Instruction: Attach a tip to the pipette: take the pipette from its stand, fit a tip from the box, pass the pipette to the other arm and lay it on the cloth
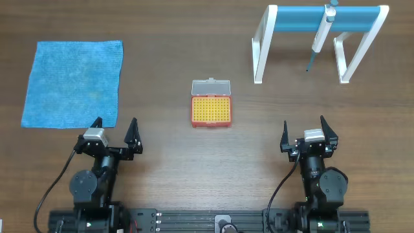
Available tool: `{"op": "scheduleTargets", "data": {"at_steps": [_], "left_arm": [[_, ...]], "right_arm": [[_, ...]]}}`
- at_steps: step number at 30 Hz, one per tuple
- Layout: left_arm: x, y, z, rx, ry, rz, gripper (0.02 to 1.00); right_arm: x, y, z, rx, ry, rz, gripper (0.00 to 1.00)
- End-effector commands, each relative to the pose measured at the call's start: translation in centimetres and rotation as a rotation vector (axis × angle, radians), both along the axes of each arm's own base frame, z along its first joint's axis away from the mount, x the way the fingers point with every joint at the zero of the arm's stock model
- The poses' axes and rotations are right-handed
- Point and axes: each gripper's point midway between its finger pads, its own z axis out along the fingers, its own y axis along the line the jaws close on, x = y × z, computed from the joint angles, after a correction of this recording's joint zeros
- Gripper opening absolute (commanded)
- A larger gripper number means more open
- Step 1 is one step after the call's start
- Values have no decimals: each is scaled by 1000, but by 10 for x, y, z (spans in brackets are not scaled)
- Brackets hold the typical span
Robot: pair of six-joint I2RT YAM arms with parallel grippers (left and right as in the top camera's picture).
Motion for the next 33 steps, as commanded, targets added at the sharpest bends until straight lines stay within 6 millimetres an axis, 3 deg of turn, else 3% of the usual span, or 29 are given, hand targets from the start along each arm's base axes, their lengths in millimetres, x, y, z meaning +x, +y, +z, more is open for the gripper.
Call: {"op": "scheduleTargets", "data": {"at_steps": [1,7,14,20,23,28,33], "left_arm": [[0,2,-2,12,5,13,996],[0,2,-2,12,5,12,996],[0,2,-2,12,5,13,996],[0,2,-2,12,5,12,996],[0,2,-2,12,5,12,996],[0,2,-2,12,5,13,996],[0,2,-2,12,5,12,996]], "right_arm": [[0,3,-1,32,2,15,904],[-1,5,0,321,25,6,904],[0,-6,12,413,-31,-51,904],[2,-11,14,411,-20,-84,901],[6,-11,24,409,4,-89,901],[35,-12,60,393,17,-91,904],[77,-13,70,266,-15,-80,904]]}}
